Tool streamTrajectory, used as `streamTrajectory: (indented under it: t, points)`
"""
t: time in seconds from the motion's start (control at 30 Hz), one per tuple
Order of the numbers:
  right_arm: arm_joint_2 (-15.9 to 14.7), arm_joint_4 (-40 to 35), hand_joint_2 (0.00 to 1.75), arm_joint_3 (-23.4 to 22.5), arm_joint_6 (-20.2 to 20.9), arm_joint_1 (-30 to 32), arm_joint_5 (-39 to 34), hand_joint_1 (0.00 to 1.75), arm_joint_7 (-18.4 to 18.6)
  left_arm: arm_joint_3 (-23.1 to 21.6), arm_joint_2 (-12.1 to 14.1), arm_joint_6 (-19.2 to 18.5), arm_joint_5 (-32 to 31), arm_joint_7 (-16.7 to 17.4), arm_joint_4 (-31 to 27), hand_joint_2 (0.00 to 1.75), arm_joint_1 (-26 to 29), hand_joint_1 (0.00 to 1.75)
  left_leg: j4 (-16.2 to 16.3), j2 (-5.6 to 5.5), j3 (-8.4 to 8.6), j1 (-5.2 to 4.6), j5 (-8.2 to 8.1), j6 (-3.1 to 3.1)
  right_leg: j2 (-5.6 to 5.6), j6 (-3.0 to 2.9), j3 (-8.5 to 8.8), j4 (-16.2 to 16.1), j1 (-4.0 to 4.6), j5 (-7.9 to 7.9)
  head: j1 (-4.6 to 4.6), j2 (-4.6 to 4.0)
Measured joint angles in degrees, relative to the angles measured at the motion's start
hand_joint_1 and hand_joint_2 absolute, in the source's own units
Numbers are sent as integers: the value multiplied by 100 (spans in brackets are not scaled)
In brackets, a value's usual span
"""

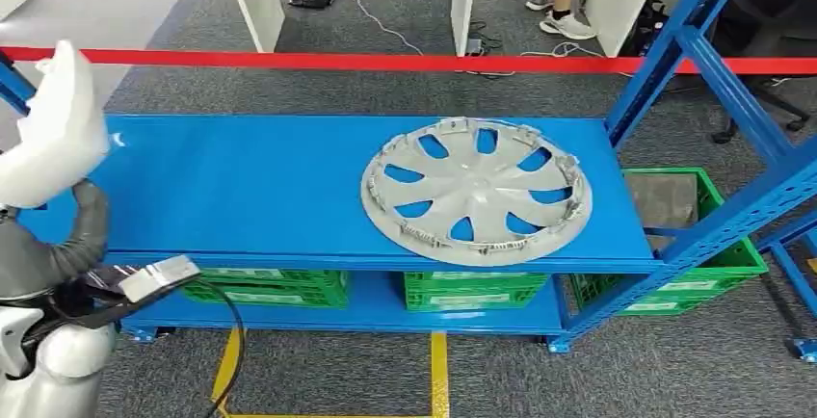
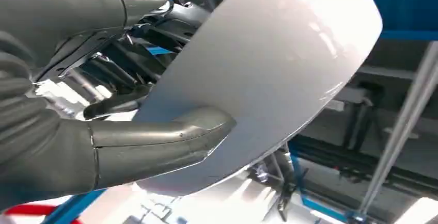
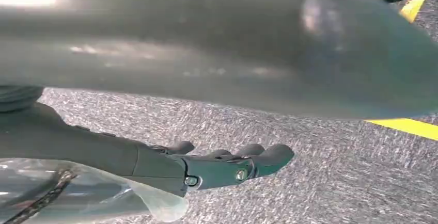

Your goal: Take the parts from the cabinet and place them on the table.

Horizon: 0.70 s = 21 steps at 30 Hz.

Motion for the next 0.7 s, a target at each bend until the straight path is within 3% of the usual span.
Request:
streamTrajectory:
  t: [0.37, 0.47, 0.57, 0.63, 0.7]
  points:
    - [26, 17, 0, -426, 2, 316, 571, 0, 332, 74, 192, 2, -269, 398, -101, 175, 212, 175, 19, -1, -4, -33, -20, 26, -3, 19, 2, -7, -28, -2, -2, 0]
    - [44, 17, 0, -621, 2, 444, 763, 0, 455, 199, 278, 2, -352, 568, -140, 175, 325, 175, 30, -1, -5, -50, -36, 56, 0, 47, 5, -9, -43, -5, -2, 0]
    - [48, 13, 0, -715, 2, 509, 826, 0, 516, 315, 341, 2, -398, 629, -188, 175, 407, 175, -53, 7, 13, -31, 44, 142, 5, 124, 24, -41, -39, 32, -5, 0]
    - [48, 13, 0, -765, 2, 534, 839, 0, 525, 354, 356, 2, -437, 662, -205, 175, 426, 175, -130, 31, 26, 3, 102, 193, -7, 131, -122, 243, -38, -279, 9, 0]
    - [48, 15, 0, -802, 2, 542, 837, 0, 542, 396, 365, 2, -452, 680, -208, 175, 479, 175, -124, 36, -16, 3, 114, 201, -8, 165, -512, 1157, -51, -748, 2, 0]
